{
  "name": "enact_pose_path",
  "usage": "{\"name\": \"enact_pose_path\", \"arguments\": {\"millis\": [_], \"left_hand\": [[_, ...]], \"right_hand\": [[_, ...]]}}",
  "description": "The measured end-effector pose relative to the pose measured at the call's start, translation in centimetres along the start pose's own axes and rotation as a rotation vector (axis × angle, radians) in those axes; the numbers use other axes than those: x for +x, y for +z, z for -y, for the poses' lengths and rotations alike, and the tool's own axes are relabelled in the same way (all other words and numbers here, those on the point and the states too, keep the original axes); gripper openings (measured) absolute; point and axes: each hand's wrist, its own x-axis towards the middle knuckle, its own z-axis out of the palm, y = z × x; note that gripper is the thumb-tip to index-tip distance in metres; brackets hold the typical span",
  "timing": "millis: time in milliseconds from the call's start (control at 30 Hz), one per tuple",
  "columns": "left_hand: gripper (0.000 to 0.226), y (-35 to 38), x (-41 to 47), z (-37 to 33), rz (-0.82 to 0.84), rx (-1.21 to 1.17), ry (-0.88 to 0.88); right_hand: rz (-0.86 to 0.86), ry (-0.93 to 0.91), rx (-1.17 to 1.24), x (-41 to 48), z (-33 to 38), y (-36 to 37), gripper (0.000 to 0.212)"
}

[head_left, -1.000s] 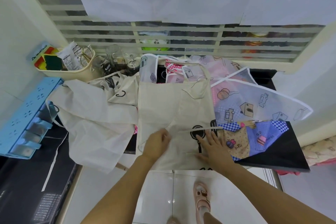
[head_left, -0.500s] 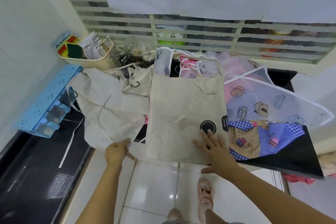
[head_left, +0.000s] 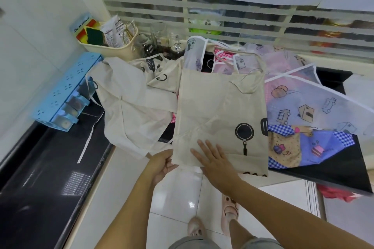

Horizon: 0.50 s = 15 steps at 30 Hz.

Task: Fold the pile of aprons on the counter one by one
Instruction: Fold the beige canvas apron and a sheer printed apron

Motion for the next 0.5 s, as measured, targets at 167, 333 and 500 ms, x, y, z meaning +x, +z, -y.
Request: {"name": "enact_pose_path", "arguments": {"millis": [167, 333, 500], "left_hand": [[0.022, -0.4, -1.2, 0.5, 0.119, 0.032, 0.032], [0.024, -1.0, -2.1, 1.1, 0.128, 0.025, 0.010], [0.027, -1.6, -2.7, 1.6, 0.146, 0.060, -0.027]], "right_hand": [[0.022, -0.092, -0.017, 0.3, 1.6, 0.4, 0.080], [0.057, 0.020, 0.096, 0.5, 3.3, 0.4, 0.066], [0.119, 0.071, 0.148, 0.4, 4.0, 0.5, 0.067]]}}
